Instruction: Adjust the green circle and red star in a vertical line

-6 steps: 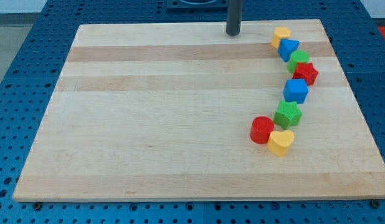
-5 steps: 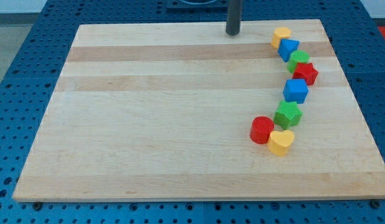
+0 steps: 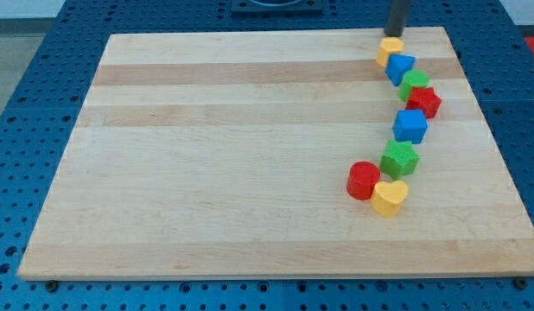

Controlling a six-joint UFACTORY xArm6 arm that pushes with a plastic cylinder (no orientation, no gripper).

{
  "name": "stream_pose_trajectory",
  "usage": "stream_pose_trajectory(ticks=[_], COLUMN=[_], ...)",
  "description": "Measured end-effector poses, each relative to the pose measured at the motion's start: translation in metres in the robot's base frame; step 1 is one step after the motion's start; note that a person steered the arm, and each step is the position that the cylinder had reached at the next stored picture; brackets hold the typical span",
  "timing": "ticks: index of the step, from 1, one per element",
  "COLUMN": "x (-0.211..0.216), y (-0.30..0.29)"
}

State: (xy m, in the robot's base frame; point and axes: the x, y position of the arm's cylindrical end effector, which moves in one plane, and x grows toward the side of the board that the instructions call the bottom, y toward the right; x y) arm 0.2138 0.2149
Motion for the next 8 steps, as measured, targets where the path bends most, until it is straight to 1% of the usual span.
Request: stream_pose_trajectory(ticks=[1,2,3,6,8], x=[0.047,0.057,0.060,0.096,0.096], y=[0.009,0.020,0.018,0.024,0.024])
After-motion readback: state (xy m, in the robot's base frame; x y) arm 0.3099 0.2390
